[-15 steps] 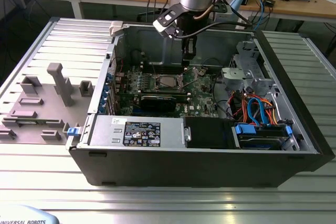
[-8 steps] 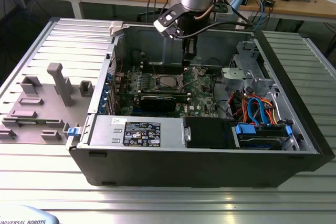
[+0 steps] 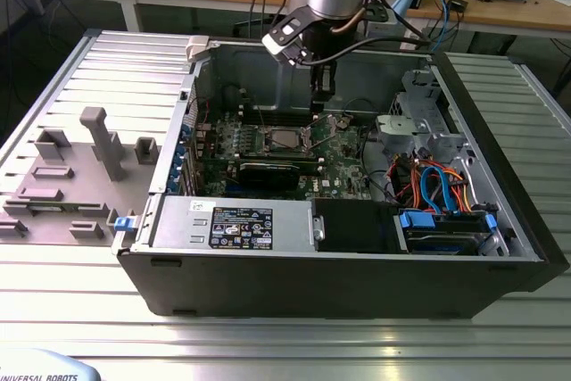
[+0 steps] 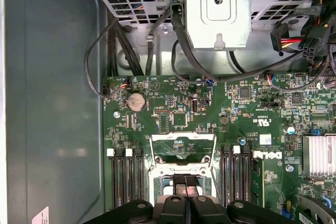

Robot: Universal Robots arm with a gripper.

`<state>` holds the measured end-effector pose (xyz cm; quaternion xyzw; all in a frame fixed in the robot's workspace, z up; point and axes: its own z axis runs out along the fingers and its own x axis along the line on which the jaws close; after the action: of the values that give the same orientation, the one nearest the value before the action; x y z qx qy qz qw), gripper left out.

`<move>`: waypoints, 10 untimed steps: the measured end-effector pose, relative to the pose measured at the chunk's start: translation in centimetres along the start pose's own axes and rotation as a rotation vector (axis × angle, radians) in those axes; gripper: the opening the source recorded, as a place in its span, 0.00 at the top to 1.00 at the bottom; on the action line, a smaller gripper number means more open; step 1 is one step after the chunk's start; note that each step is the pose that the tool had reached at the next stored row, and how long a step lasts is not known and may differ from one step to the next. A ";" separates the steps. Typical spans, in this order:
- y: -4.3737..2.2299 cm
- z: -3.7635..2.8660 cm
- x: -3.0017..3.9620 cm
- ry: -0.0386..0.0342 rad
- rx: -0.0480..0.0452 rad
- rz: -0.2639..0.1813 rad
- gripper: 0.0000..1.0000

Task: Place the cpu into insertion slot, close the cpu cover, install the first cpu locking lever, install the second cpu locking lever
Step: 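Close the cpu cover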

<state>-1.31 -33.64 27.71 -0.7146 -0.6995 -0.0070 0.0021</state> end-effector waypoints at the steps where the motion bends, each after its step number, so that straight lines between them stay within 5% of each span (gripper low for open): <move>1: 0.03 0.00 0.00 0.0000 0.0000 0.000 0.89; 10: 0.32 0.00 0.01 0.0000 0.0000 0.000 0.89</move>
<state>-0.99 -33.64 27.71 -0.7147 -0.6994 -0.0070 0.0021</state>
